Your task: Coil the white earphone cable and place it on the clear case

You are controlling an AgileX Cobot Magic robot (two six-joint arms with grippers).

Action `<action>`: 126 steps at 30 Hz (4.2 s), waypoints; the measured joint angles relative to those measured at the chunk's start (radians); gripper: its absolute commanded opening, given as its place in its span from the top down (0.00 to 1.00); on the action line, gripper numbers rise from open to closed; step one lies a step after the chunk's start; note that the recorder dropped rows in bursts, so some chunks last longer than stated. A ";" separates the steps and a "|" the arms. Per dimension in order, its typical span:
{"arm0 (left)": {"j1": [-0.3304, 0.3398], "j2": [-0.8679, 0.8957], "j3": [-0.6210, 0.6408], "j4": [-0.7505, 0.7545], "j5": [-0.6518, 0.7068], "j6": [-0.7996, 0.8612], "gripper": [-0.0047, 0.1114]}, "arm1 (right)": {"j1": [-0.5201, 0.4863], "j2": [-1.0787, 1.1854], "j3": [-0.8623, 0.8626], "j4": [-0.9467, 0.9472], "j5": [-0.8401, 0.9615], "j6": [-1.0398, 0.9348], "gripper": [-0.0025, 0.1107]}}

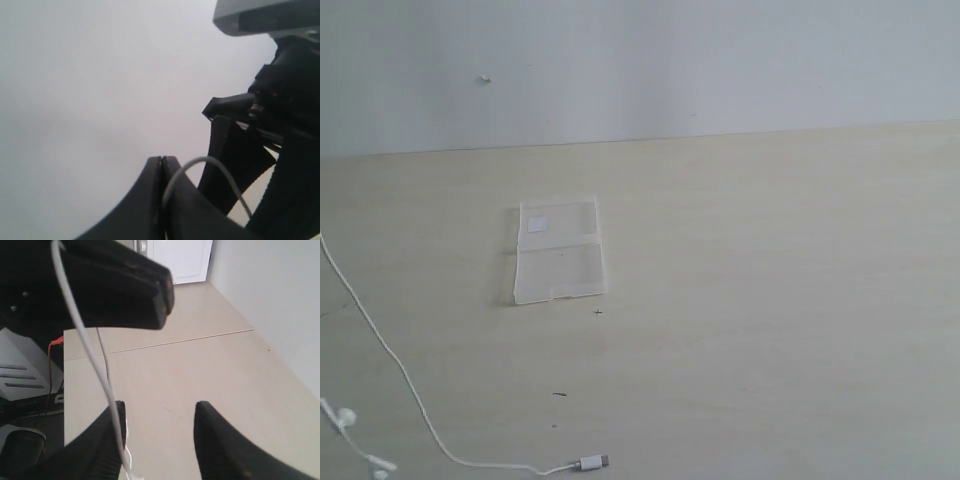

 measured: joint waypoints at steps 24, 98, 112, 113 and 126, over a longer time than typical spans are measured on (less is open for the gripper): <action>0.000 0.000 0.000 0.117 0.013 -0.050 0.96 | 0.000 -0.029 0.000 -0.108 -0.004 0.054 0.98; 0.000 -0.054 -0.004 0.059 0.089 -0.179 0.25 | 0.001 -0.207 -0.003 -0.146 -0.291 0.091 0.98; 0.000 -0.054 -0.004 0.014 0.150 -0.206 0.25 | 0.001 -0.207 -0.003 -0.124 -0.349 0.130 0.98; 0.000 -0.054 -0.004 0.011 0.157 -0.208 0.25 | 0.001 -0.207 -0.003 -0.123 -0.357 0.130 0.98; 0.000 -0.052 0.092 -0.020 0.253 -0.210 0.25 | 0.001 -0.207 -0.003 -0.052 -0.433 0.132 0.98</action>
